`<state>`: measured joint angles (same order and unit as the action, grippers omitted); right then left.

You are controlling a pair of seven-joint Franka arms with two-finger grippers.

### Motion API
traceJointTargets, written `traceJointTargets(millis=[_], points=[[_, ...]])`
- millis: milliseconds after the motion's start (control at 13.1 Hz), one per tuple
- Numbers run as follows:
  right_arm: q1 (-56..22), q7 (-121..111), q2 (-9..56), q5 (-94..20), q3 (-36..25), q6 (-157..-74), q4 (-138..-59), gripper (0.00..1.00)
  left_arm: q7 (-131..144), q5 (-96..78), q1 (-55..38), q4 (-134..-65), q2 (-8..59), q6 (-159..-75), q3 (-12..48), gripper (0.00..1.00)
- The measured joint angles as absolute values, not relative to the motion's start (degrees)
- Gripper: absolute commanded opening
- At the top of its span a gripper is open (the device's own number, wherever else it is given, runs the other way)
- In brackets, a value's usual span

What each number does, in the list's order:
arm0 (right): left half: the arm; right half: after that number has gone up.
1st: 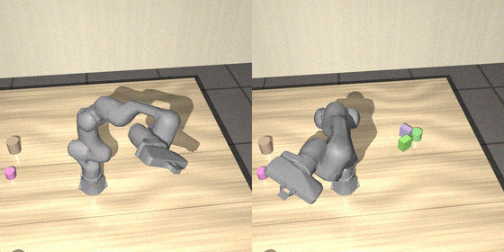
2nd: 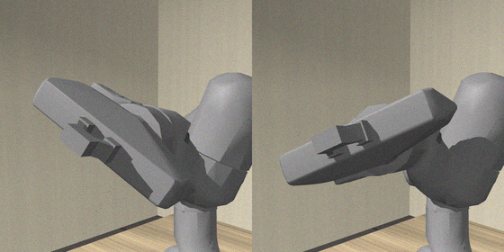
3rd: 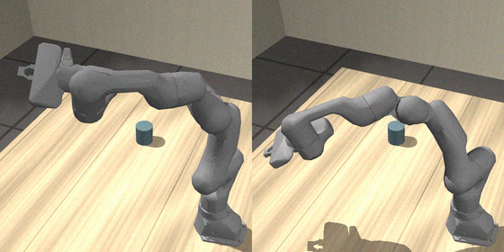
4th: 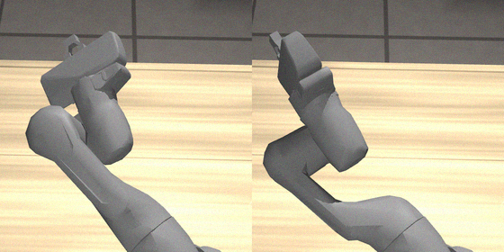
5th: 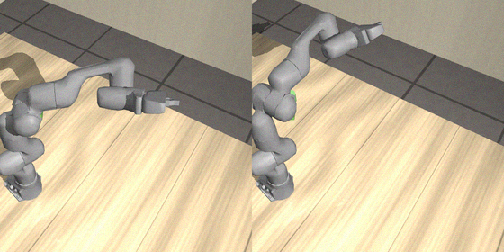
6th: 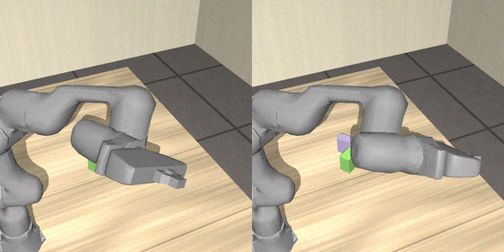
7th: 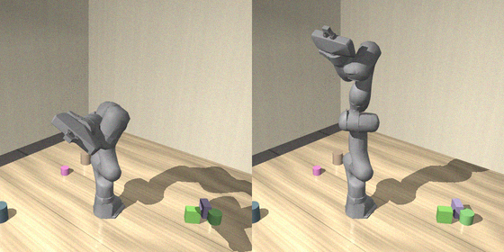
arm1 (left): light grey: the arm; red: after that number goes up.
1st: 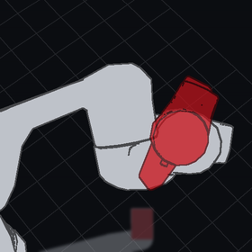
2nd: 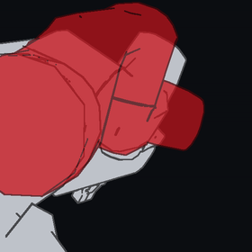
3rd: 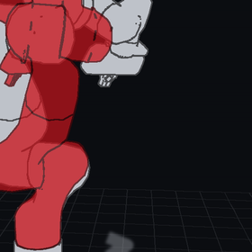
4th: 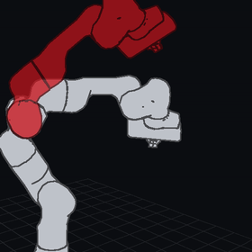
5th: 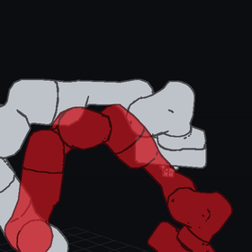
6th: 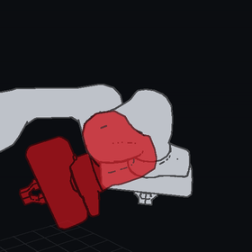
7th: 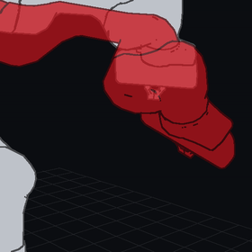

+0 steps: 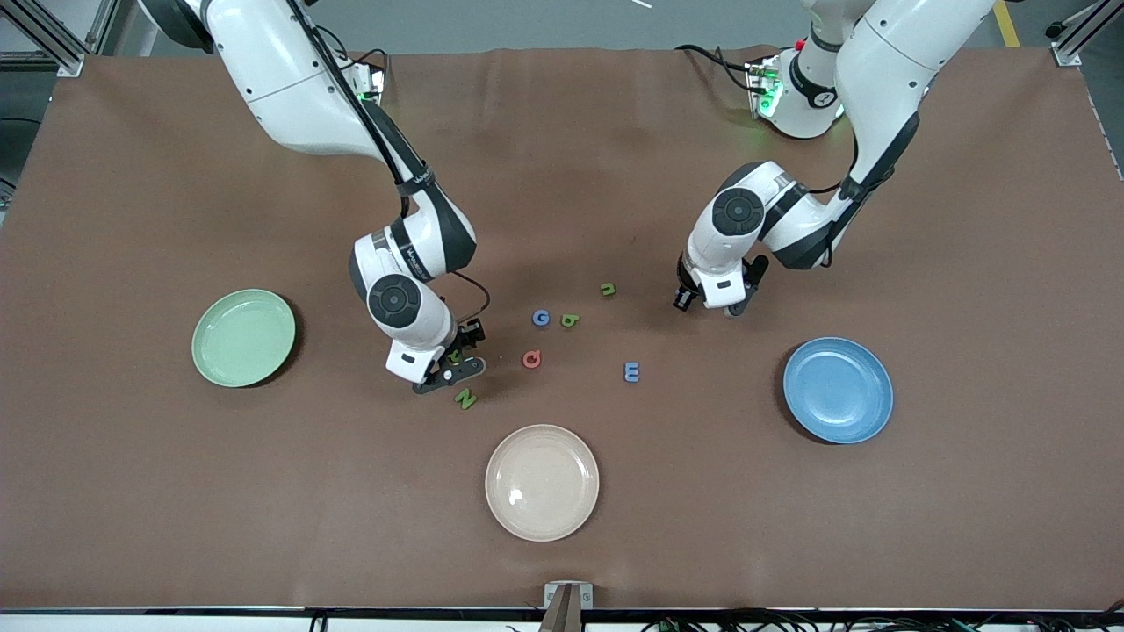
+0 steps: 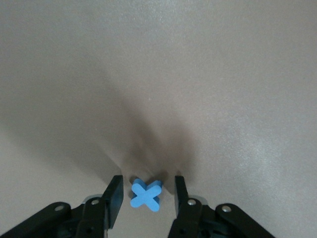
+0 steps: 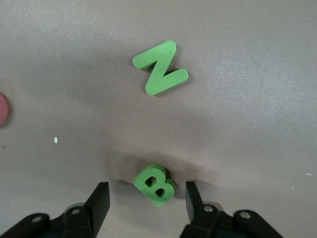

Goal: Sort upper and lower case letters into plates
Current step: 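Grasp the blue x with the left gripper while the right gripper grasps B, then carry the x to the blue plate while the right gripper carries B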

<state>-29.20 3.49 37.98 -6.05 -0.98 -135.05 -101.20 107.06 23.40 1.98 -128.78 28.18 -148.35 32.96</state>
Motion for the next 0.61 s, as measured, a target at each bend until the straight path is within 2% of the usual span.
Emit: traceJointTargets(millis=[76,305,381,458,610], points=[[-29.2,3.5,38.0,-6.1,-1.0,-135.4,-101.2,0.65,107.1,23.4,2.0,-128.7,28.3,-148.4,33.0,0.44],[-29.2,3.5,38.2,-6.1,-1.0,-136.4,-101.6,0.63,107.1,23.5,1.9,-128.6,28.3,-148.5,33.0,0.11],[-29.2,3.5,38.3,-6.1,-1.0,-136.7,-101.8,0.62,107.1,23.6,1.9,-128.5,28.3,-148.5,33.0,0.02],[-29.2,3.5,38.3,-6.1,-1.0,-136.7,-101.8,0.57,107.1,23.6,1.9,-128.3,28.4,-148.5,33.0,0.01],[-29.2,3.5,38.3,-6.0,-1.1,-136.8,-101.7,0.38,106.9,23.8,2.0,-127.5,28.3,-148.5,33.0,0.00]])
